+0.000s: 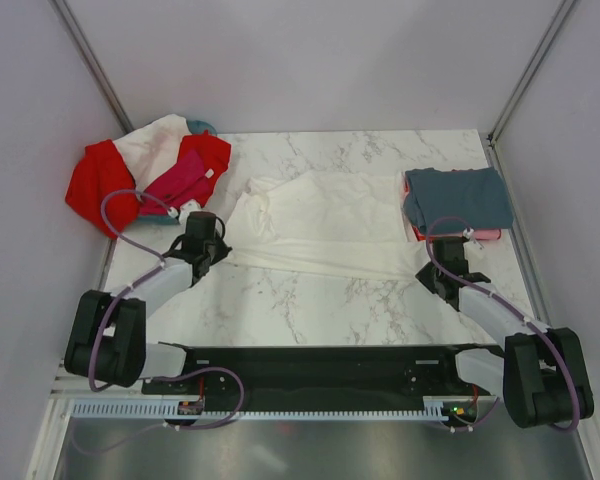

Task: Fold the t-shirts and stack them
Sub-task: Fold the tshirt

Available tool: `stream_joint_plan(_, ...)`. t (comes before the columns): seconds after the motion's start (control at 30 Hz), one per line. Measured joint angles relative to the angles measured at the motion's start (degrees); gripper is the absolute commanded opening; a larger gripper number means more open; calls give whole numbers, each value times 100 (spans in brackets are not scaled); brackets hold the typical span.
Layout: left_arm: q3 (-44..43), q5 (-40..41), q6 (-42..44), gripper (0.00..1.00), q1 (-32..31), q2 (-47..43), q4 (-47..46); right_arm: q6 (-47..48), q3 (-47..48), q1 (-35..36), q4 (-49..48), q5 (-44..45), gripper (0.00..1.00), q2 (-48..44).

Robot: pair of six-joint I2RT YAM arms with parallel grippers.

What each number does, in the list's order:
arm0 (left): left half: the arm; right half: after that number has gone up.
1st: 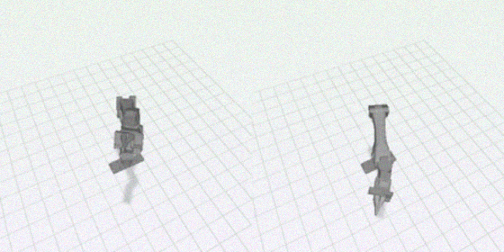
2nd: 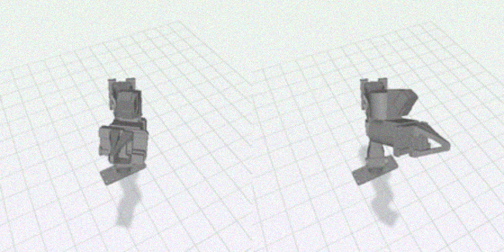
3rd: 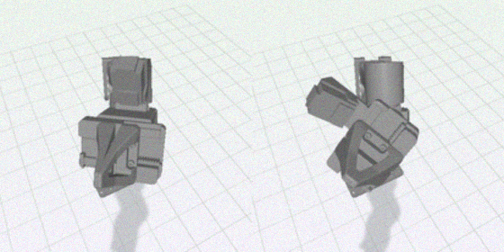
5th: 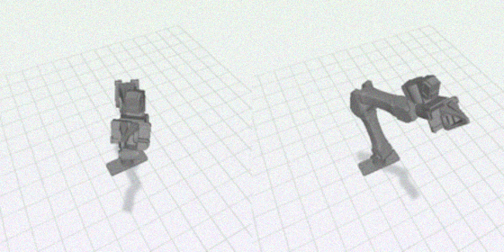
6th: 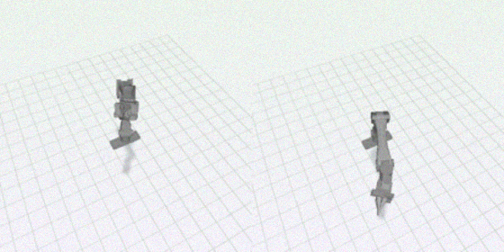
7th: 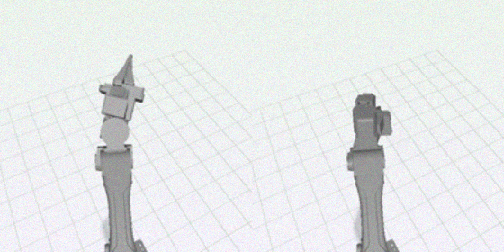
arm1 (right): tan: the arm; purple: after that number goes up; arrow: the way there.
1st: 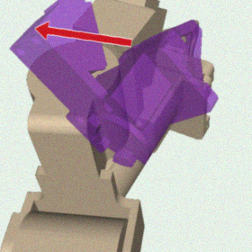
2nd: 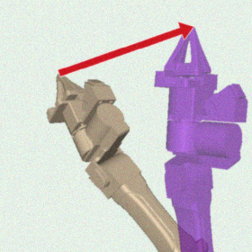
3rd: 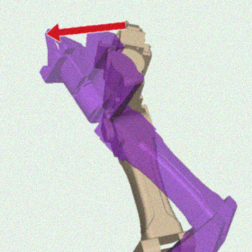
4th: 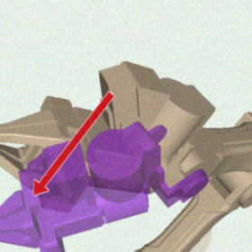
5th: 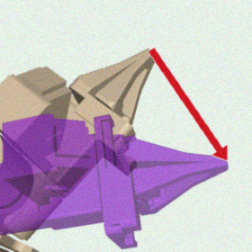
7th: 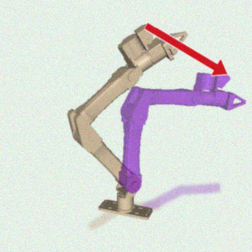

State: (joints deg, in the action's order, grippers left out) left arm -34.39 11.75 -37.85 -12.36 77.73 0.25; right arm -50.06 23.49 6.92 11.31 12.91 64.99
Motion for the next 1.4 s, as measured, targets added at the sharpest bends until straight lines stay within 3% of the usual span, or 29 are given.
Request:
stream_joint_plan(0.1,-52,444,-271,9,-9,-426,540,-70,76,0,-2,-52,0,61)
stream_joint_plan(0.13,-59,522,-337,23,-13,-535,673,-92,83,0,-4,-61,0,57)
stream_joint_plan(0.2,-63,673,-463,42,-24,-693,929,-129,83,0,15,-57,0,48)
stream_joint_plan(0.23,-66,802,-544,59,-20,-730,1080,-138,81,-2,33,-44,0,33)
stream_joint_plan(0.33,-68,1104,-772,69,4,-780,1563,-177,52,-9,42,-9,0,-37)
stream_joint_plan(0.47,-9,1252,-868,69,13,-1067,1939,-227,-61,-9,35,-7,0,-114)
stream_joint_plan(0.73,494,435,-708,68,15,-1718,1086,-247,-98,-9,26,-20,0,-120)
stream_joint_plan(1.1,496,-63,-1027,55,848,-787,647,-245,-98,-9,31,-39,0,-136)
stream_joint_plan(1.4,-247,-664,-1073,54,914,413,289,-243,-94,-9,24,-42,0,-107)
